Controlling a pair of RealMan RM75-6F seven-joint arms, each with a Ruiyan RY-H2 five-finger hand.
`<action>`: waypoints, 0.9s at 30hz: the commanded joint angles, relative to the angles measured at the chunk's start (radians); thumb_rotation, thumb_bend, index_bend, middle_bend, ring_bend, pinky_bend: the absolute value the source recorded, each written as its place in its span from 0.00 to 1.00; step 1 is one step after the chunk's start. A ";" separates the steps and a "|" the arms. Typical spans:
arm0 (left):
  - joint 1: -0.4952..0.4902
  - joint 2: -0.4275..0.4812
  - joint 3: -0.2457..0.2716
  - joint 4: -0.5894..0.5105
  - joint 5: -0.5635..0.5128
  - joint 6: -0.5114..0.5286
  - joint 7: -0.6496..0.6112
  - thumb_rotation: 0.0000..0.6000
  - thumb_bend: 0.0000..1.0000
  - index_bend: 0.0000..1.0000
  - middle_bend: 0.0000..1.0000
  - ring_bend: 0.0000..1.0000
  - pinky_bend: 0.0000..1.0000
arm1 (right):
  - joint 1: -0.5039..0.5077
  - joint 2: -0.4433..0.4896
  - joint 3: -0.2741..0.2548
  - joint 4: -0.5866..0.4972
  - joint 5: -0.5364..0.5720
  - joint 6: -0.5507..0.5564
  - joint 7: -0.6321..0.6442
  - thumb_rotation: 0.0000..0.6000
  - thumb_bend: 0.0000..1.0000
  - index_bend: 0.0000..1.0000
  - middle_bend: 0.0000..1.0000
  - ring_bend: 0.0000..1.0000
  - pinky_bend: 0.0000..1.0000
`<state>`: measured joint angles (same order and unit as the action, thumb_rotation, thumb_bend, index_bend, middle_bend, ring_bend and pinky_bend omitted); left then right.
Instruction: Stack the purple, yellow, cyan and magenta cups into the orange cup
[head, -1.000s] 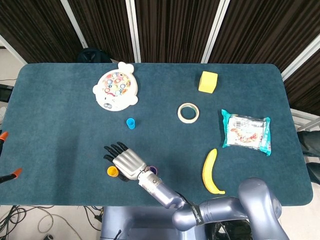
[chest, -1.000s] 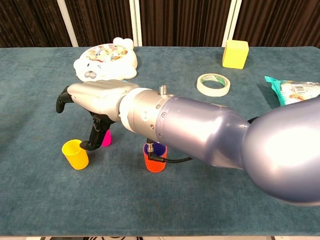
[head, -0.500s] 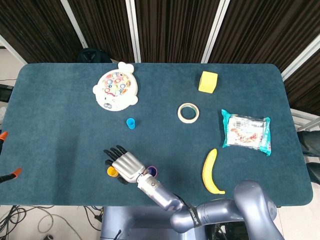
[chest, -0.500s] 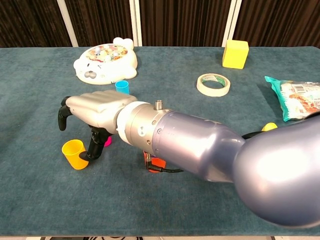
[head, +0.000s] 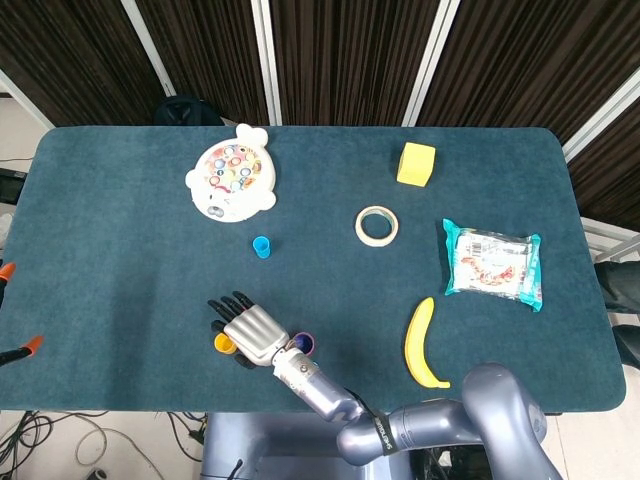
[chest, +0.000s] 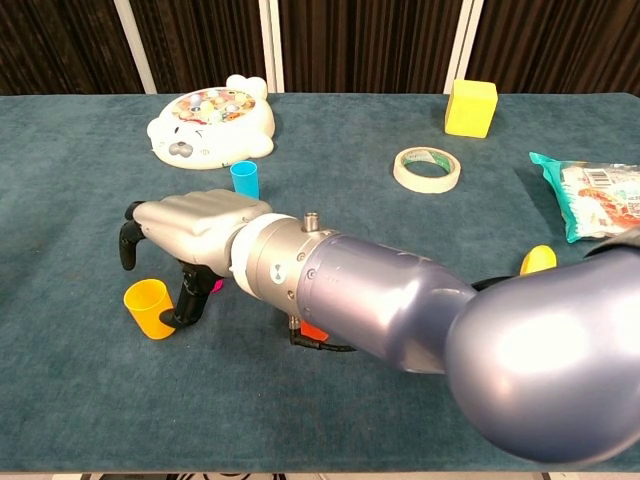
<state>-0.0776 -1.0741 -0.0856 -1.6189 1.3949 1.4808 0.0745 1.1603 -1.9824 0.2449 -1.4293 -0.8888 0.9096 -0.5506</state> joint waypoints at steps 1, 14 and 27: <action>-0.001 -0.001 0.000 0.000 0.000 -0.001 0.002 1.00 0.00 0.00 0.00 0.00 0.05 | 0.000 -0.011 0.002 0.016 -0.003 0.000 0.001 1.00 0.41 0.30 0.00 0.01 0.01; -0.001 -0.001 0.001 0.000 -0.001 -0.002 0.003 1.00 0.00 0.00 0.00 0.00 0.05 | -0.003 -0.043 0.009 0.065 -0.005 -0.022 0.009 1.00 0.41 0.33 0.00 0.01 0.01; -0.001 -0.001 0.000 0.001 -0.002 -0.003 0.003 1.00 0.00 0.00 0.00 0.00 0.05 | -0.004 -0.063 0.019 0.097 -0.006 -0.038 0.012 1.00 0.40 0.36 0.00 0.01 0.01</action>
<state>-0.0790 -1.0751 -0.0854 -1.6182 1.3925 1.4779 0.0778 1.1561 -2.0449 0.2633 -1.3334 -0.8939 0.8728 -0.5384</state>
